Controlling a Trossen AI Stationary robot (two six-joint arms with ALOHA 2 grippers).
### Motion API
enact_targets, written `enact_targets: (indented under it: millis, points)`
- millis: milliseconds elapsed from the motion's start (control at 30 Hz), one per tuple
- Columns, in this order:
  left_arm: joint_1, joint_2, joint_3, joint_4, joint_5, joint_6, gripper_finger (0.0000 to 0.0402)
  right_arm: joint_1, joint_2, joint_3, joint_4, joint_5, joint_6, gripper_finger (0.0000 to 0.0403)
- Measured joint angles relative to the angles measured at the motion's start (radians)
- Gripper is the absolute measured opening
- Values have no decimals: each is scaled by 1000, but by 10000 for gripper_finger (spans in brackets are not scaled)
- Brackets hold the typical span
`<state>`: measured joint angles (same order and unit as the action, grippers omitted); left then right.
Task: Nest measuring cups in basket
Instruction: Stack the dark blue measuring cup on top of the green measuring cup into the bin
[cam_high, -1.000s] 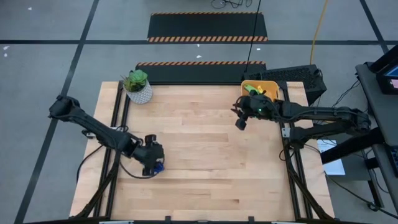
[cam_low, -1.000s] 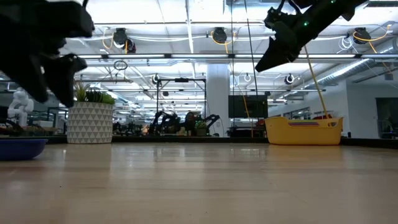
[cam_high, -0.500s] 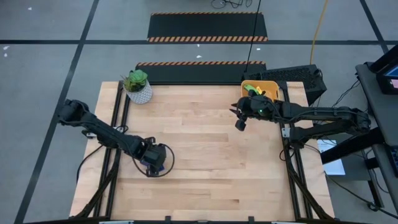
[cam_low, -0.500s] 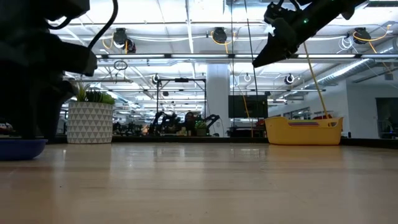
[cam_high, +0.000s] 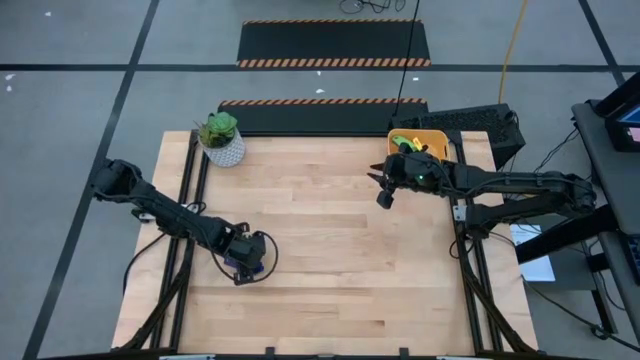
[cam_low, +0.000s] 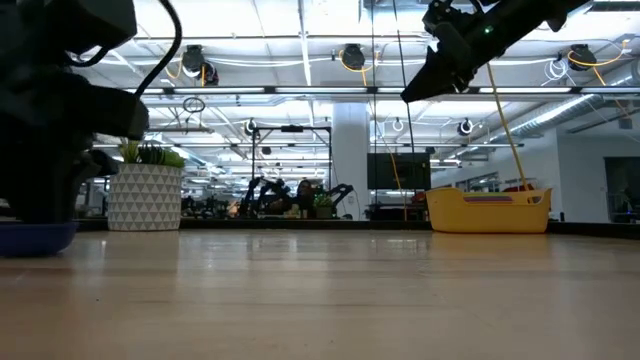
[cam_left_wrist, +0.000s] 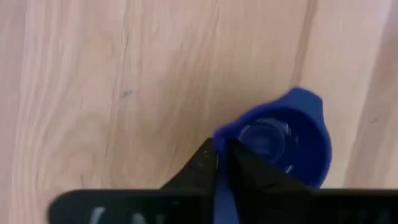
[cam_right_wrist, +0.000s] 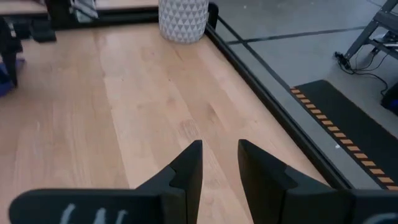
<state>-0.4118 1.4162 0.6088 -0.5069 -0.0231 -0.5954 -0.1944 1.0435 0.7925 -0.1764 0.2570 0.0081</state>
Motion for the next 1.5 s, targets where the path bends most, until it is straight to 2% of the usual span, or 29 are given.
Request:
enact_targets:
  millis: [67, 200, 367, 500, 633, 800, 867, 933, 1033, 1100, 1300, 1400, 1500]
  points:
    - [9, 0, 6, 8, -8, 11, 17, 0, 0, 0, 20, 1, 11, 96]
    - [40, 5, 45, -6, -71, 92, 28, 0, 8, 0, 74, 21, 14, 96]
    - [110, 6, 145, -3, -160, 262, 10, 0, 51, 0, 104, 101, 25, 96]
    - [174, 6, 229, -7, -253, 408, 16, -6, 101, 0, 128, 132, 20, 96]
    - [240, 5, 293, 17, -369, 558, 11, -20, 153, 1, 192, 135, 4, 96]
    - [332, 5, 314, 107, -447, 721, 10, -22, 206, 0, 248, 131, -1, 96]
    - [361, 5, 314, 149, -486, 776, 14, -22, 223, 0, 293, 100, 0, 96]
    - [383, 5, 314, 205, -510, 840, 16, -23, 243, 0, 343, 15, -1, 96]
    - [402, 5, 314, 310, -513, 942, 11, -21, 285, 1, 463, -91, -20, 96]
    - [407, 5, 314, 375, -513, 1003, 10, -17, 318, 1, 539, -124, -21, 96]
    - [418, 24, 314, 493, -512, 1124, 14, 1, 413, 1, 705, -129, -59, 96]
    - [432, 36, 316, 547, -512, 1123, 10, 0, 445, 1, 739, -129, -74, 96]
    - [453, 43, 313, 535, -533, 1102, 10, 0, 459, 1, 762, -129, -76, 96]
